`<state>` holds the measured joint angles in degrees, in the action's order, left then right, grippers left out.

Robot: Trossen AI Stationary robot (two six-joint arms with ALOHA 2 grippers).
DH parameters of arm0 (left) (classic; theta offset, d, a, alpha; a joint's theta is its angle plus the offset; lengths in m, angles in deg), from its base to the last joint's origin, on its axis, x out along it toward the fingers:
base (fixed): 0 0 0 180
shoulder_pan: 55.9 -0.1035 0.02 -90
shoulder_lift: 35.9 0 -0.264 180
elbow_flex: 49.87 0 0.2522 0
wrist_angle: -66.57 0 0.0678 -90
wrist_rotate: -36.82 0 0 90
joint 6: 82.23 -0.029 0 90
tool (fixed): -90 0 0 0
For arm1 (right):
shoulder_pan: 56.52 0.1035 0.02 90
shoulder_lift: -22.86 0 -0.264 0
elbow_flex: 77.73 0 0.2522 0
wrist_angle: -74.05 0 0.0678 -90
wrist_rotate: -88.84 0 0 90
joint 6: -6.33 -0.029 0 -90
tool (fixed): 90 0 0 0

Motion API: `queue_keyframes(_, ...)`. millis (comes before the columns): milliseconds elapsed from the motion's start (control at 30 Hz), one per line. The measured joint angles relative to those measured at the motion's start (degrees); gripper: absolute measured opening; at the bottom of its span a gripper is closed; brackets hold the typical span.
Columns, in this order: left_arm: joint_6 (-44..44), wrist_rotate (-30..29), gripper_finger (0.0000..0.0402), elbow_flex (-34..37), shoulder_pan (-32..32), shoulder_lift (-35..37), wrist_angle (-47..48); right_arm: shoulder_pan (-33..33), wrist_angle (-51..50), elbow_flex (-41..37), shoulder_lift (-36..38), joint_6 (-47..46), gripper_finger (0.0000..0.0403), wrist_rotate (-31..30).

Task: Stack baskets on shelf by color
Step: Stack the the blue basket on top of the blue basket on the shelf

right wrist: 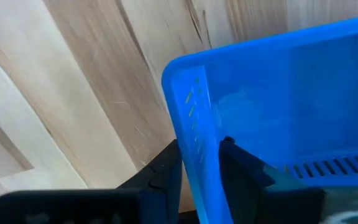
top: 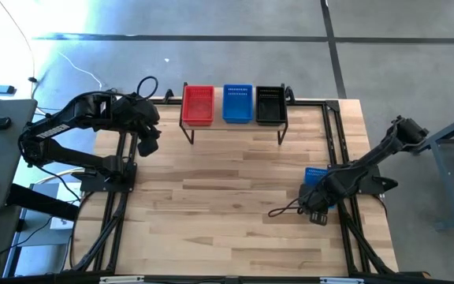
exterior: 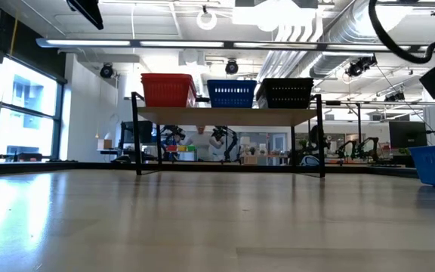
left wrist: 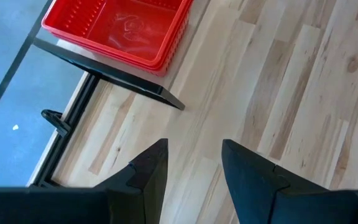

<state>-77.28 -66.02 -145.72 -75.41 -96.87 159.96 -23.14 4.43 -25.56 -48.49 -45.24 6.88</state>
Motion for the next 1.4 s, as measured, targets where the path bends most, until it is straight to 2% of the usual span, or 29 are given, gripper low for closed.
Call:
queue_keyframes(200, -0.7, 0.0, 0.0140, 0.0, 0.0, 0.0, 0.0, 0.0, 1.7, 0.1, -1.0, -4.0, 0.0012, 2.1)
queue_keyframes(533, -0.6, -3.2, 0.0140, 0.0, 0.0, 0.0, -0.3, -0.5, 1.7, 8.5, -1.0, -14.4, 0.0002, -2.0)
queue_keyframes(800, -0.6, -3.2, 0.0140, 0.0, 0.0, 0.0, -0.3, -3.2, 1.7, 17.9, -2.3, -17.4, 0.0001, -5.9)
queue_keyframes(1067, -0.7, -3.2, 0.0140, 0.0, 0.0, 0.0, -0.3, -7.5, 1.8, 30.5, -11.5, -9.7, 0.0000, -3.1)
queue_keyframes(1400, -1.0, -3.2, 0.0140, 0.0, 0.0, 0.0, -0.3, -13.4, 0.8, 48.7, -24.4, 3.4, 0.0000, -3.3)
